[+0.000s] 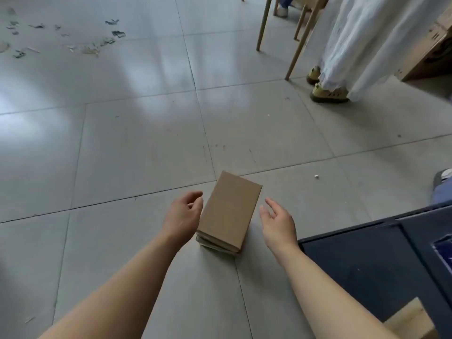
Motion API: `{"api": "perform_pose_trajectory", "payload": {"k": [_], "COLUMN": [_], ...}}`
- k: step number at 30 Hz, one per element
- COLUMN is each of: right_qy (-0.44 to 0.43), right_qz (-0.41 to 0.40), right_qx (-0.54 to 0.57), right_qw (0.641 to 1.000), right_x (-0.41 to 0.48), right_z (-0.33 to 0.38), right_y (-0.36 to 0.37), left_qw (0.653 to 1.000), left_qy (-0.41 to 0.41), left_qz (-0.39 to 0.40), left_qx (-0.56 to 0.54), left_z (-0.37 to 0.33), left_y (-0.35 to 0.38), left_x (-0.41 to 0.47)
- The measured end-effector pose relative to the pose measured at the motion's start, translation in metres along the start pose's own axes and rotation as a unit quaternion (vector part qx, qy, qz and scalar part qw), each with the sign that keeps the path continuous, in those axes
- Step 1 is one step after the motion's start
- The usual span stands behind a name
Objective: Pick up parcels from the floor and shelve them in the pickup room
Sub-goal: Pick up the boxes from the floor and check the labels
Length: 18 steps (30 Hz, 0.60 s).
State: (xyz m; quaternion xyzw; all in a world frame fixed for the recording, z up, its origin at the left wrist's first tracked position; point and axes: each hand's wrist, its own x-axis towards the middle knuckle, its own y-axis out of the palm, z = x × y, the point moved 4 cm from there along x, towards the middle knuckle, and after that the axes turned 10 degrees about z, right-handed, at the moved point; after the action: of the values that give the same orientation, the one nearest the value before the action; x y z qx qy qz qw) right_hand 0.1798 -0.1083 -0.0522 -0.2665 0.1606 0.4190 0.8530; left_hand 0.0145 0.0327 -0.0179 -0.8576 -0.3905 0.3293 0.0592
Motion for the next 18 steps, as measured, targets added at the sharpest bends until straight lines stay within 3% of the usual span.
{"api": "perform_pose_trajectory", "payload": {"k": [7, 18], "right_qy": [0.0, -0.028], "right_qz": [0.02, 0.036], "right_qx": [-0.026, -0.059], "right_qw": [0.999, 0.997], "right_x": [0.037, 0.063], "right_z": [-0.043, -0.066], "right_y": [0.038, 0.062], "left_qw": [0.997, 0.99], "left_qy": [0.017, 0.04], "left_qz": [0.053, 0.101], "left_qx": [0.044, 0.093], "left_z": [0.052, 0.074], "left_y": [0.029, 0.055], "left_x": [0.056, 0.1]}}
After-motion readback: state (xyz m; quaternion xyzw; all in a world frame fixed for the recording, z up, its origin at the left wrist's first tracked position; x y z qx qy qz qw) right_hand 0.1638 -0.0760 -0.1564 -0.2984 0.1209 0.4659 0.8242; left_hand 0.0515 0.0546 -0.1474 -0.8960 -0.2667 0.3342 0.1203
